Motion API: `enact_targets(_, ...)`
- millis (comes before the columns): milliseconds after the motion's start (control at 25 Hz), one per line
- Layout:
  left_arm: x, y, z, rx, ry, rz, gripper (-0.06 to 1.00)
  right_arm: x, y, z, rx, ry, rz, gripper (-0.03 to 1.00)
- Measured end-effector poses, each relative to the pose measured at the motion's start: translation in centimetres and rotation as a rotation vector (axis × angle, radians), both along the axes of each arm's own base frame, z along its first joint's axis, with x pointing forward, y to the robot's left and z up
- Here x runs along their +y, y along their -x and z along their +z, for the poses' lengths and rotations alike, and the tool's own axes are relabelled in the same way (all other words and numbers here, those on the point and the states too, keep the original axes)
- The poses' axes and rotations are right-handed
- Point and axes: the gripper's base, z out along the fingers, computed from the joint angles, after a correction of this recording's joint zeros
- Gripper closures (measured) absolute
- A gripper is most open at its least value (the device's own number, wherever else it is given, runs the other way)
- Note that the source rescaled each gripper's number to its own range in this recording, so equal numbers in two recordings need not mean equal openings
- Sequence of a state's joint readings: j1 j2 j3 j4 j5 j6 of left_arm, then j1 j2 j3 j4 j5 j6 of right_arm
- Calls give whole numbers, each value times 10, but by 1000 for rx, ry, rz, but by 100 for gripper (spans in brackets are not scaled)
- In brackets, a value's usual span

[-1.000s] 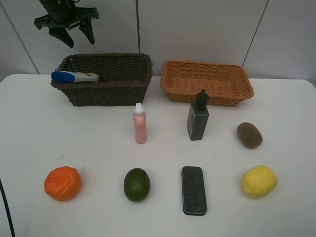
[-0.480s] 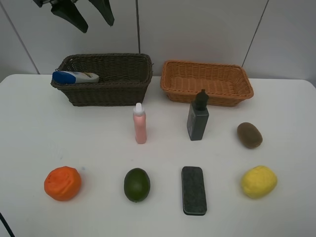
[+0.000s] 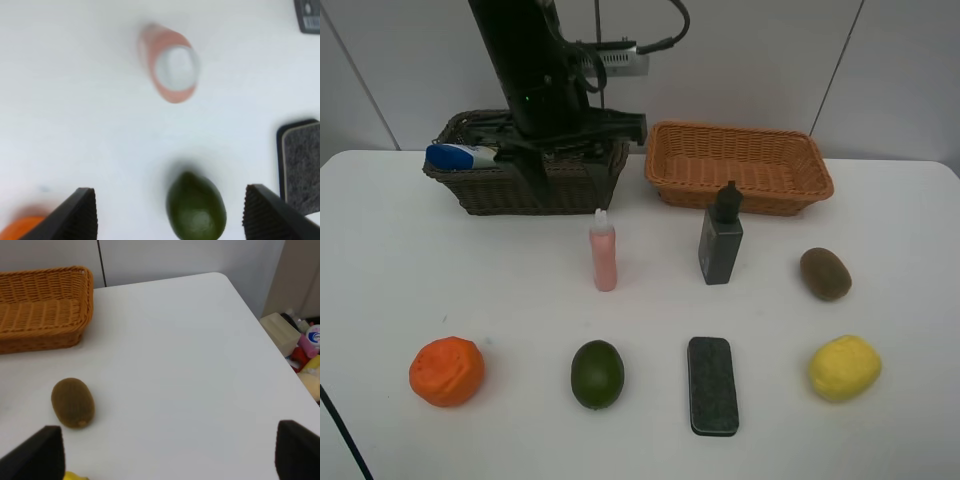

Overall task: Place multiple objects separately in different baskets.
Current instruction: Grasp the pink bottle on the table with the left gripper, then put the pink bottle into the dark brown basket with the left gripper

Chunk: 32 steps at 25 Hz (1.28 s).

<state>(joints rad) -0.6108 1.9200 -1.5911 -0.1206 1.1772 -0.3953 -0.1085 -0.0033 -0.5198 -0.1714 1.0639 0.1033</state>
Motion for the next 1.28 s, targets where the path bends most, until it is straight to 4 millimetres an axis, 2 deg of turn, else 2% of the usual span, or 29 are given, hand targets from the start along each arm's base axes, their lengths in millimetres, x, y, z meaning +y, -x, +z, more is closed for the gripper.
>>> enact_targets(160, -7, -9, -33, 35, -43, 34, 30, 0, 0, 0, 0, 0, 0, -3)
enact_targets(400, -21, -24, -75, -1, -29, 60, 30, 0, 0, 0, 0, 0, 0, -3)
enact_targets(600, -26, -29, -106, 17, -46, 77, 31, 0, 0, 0, 0, 0, 0, -3)
enact_targets(640, -26, -30, -110, 17, -48, 81, 36, 0, 0, 0, 0, 0, 0, -3)
enact_targets(680, -27, -30, -112, 13, -47, 82, 46, 0, 0, 0, 0, 0, 0, -3)
enact_targets(720, -27, -31, -113, 11, -46, 84, 57, 0, 0, 0, 0, 0, 0, -3)
enact_targets(800, -26, -32, -114, 2, -53, 79, 88, 0, 0, 0, 0, 0, 0, -3)
enact_targets(840, -26, -32, -114, -2, -56, 76, 94, 0, 0, 0, 0, 0, 0, -3)
enact_targets(960, -26, -32, -112, 4, -63, 67, 94, 0, 0, 0, 0, 0, 0, -3)
enact_targets(1040, -27, -34, -101, 10, -69, 39, 94, 0, 0, 0, 0, 0, 0, -3)
enact_targets(1160, -34, -46, -58, -52, -24, -23, 94, 0, 0, 0, 0, 0, 0, -3)
enact_targets(1280, -34, -68, -1, -195, 69, -50, 94, 0, 0, 0, 0, 0, 0, -3)
